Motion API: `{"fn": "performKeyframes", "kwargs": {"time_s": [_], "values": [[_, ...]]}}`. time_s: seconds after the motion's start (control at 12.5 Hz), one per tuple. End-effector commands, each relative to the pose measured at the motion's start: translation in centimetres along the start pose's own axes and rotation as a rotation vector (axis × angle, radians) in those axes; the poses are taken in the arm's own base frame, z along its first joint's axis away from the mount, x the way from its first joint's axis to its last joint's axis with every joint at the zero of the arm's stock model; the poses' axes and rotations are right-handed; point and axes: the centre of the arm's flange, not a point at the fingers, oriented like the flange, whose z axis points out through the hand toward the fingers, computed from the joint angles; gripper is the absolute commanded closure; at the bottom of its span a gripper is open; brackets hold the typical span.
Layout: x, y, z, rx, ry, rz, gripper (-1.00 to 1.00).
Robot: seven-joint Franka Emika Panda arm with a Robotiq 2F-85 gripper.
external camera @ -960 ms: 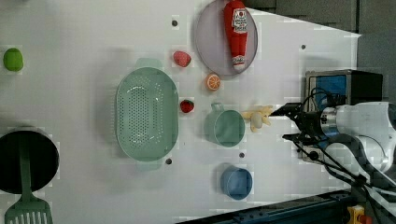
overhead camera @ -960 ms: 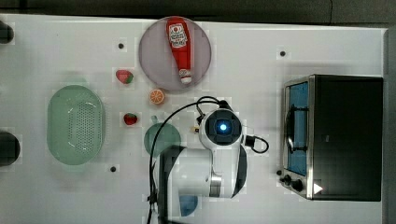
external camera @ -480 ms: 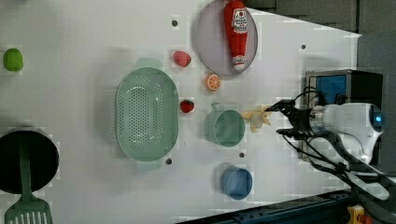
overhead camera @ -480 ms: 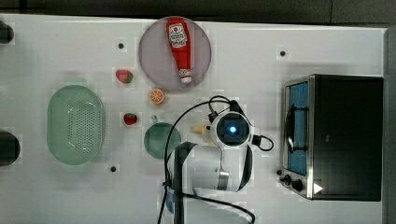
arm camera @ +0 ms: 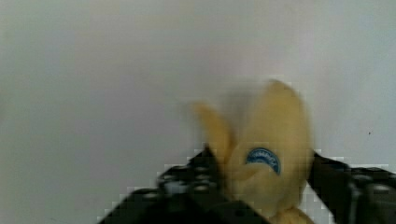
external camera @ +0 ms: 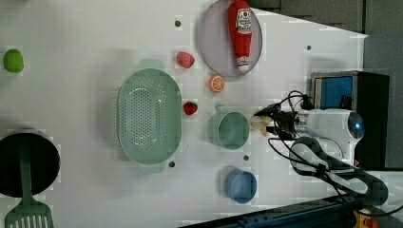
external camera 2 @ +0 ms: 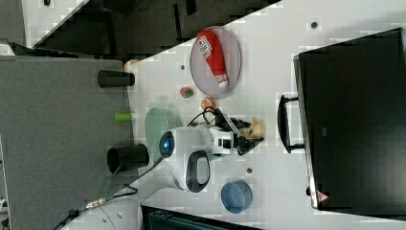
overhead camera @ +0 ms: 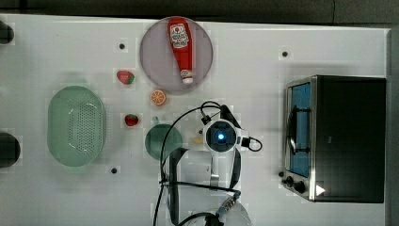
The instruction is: Pick banana from table and place on oven.
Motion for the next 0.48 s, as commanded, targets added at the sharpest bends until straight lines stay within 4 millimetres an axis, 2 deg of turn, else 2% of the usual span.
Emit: {"fn": "performKeyframes", "kwargs": {"time_s": [0.08, 0.16, 0.32, 0.48], "values": [[0.7, -0.3, -2.1, 0.051, 0.036, 0.015, 0.26], [0.7, -0.4, -2.4, 0.058, 0.040, 0.015, 0.47], [1.0, -1.0, -4.7, 0.092, 0.060, 0.020, 0.48], [1.3, -1.8, -9.4, 0.122, 0.075, 0.016, 0.48]]}}
